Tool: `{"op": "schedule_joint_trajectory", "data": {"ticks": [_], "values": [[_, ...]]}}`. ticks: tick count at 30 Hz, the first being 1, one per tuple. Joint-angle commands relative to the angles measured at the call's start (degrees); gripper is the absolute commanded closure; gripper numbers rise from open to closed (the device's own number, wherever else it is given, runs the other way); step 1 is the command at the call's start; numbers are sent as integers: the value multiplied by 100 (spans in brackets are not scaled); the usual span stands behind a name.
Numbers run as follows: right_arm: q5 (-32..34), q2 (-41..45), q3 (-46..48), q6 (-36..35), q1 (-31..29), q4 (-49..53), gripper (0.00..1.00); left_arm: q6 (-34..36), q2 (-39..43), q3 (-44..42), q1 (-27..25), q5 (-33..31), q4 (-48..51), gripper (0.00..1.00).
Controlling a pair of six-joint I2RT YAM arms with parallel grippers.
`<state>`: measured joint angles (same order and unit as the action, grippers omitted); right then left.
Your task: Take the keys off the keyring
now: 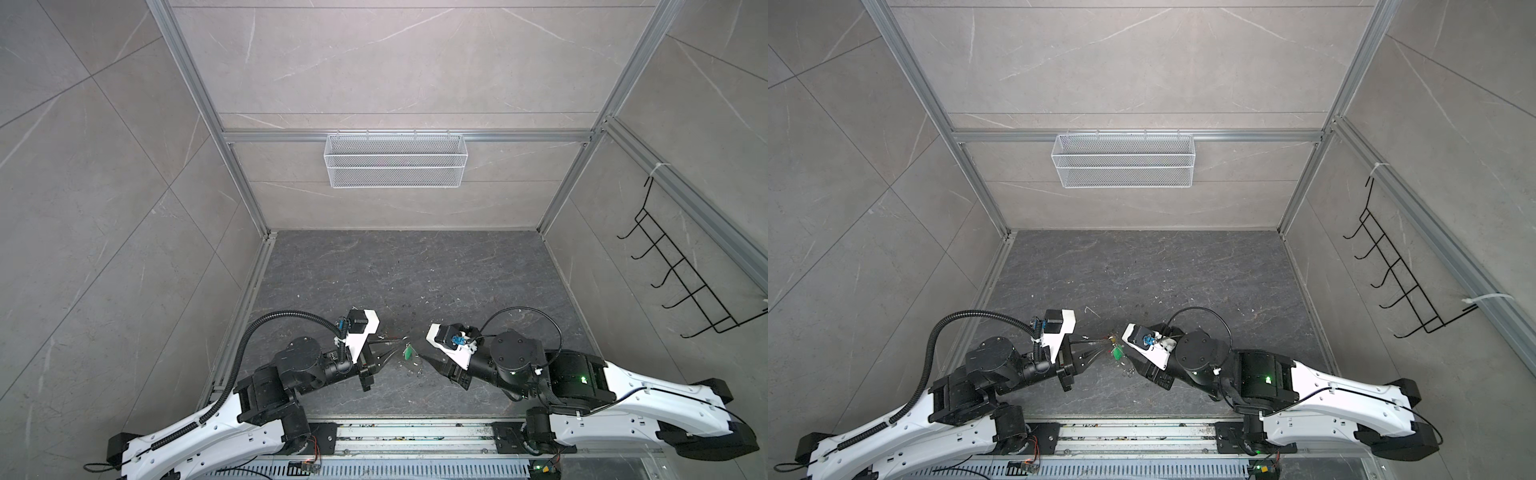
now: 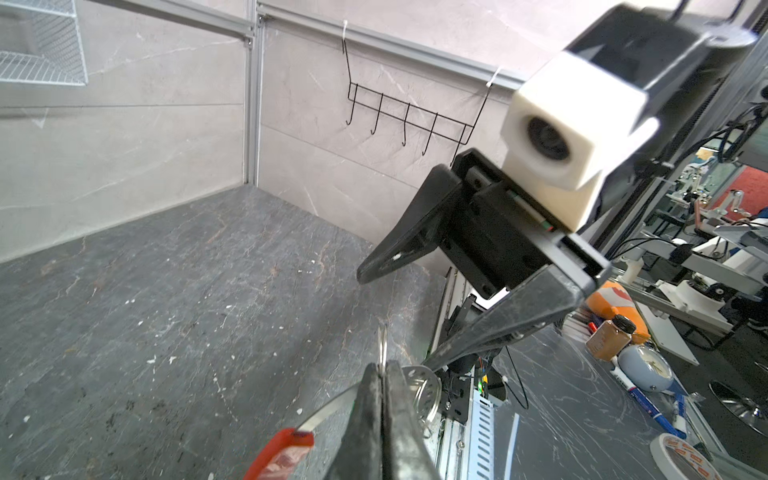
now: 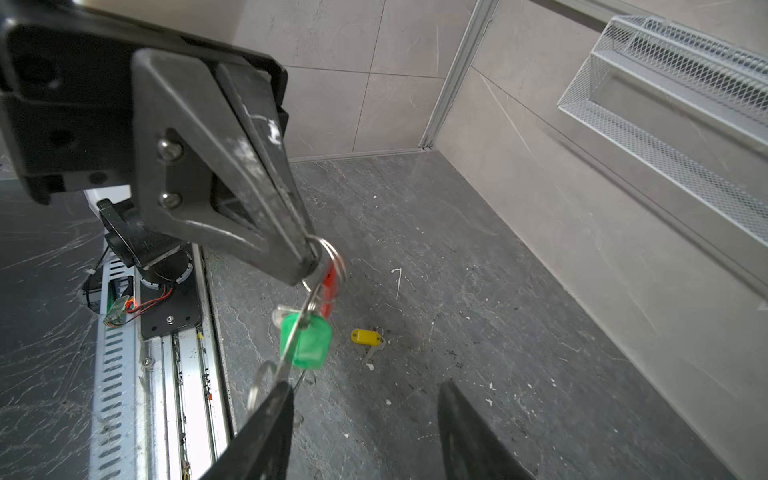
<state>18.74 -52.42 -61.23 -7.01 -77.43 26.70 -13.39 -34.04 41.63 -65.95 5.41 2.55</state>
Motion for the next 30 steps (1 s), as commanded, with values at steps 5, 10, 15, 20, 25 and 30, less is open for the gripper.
{"op": "schedule_joint_trajectory", "data": {"ticks": [5,10,15,20,25,30], "values": [[-1055,221,350,357,297,-439,45,309,92,-49,-14,341,-603,100],[-1656,146,592,403,386,-853,42,316,58,-38,-14,490,-637,100],[-1877,-56,645,437,517,-1182,43,289,-3,-43,-13,663,-674,100],[-2386,-109,769,525,773,-1561,47,291,34,-71,-13,634,-638,100],[-2649,-161,810,603,887,-1604,66,273,108,-117,-14,472,-633,100],[-2840,-257,832,674,923,-1616,81,272,117,-103,-14,410,-620,100]]}}
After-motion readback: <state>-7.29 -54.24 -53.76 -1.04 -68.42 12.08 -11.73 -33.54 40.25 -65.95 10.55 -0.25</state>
